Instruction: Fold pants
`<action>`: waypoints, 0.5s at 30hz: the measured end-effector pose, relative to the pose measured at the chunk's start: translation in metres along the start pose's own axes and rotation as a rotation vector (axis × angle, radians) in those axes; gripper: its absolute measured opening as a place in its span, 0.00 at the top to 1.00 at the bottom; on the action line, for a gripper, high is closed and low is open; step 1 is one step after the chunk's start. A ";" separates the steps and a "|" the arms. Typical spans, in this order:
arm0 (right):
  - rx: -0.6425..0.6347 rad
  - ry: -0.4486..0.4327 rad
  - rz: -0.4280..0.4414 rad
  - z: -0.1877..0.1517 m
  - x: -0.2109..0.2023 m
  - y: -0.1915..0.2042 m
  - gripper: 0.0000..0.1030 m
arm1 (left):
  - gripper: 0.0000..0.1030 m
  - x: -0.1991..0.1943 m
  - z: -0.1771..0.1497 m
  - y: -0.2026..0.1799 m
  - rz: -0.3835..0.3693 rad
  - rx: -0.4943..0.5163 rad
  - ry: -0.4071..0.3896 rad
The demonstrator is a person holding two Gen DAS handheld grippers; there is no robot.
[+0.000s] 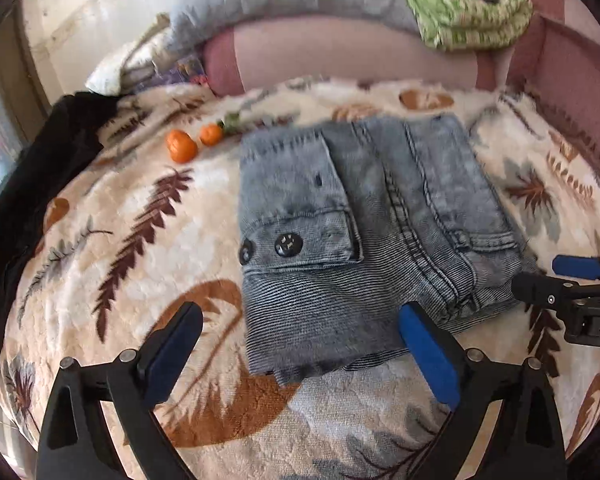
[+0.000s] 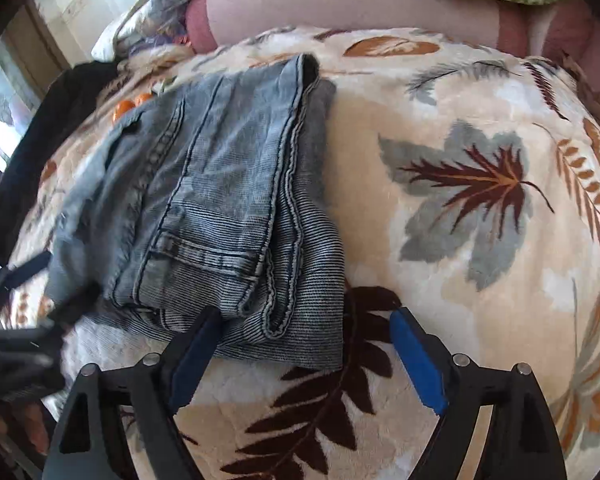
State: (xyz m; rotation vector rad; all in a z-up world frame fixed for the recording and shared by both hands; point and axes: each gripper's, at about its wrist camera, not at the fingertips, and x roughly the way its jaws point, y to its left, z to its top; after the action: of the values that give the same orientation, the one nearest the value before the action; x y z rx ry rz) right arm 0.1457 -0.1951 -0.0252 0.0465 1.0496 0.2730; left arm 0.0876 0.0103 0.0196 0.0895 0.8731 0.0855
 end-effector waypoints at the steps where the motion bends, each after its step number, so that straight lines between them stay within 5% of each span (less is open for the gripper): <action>1: -0.014 -0.054 0.004 -0.004 -0.019 0.002 0.15 | 0.04 -0.015 0.000 0.001 -0.001 -0.012 -0.022; 7: -0.081 -0.263 -0.028 -0.051 -0.101 0.009 0.08 | 0.04 -0.091 -0.021 -0.002 0.005 -0.036 -0.166; 15: -0.127 -0.332 -0.066 -0.089 -0.125 0.011 0.06 | 0.04 -0.099 -0.046 -0.002 -0.002 -0.132 -0.124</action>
State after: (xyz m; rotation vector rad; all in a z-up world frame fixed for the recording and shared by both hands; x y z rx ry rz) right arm 0.0082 -0.2237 0.0382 -0.0559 0.7008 0.2610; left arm -0.0105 -0.0011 0.0650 -0.0293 0.7413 0.1345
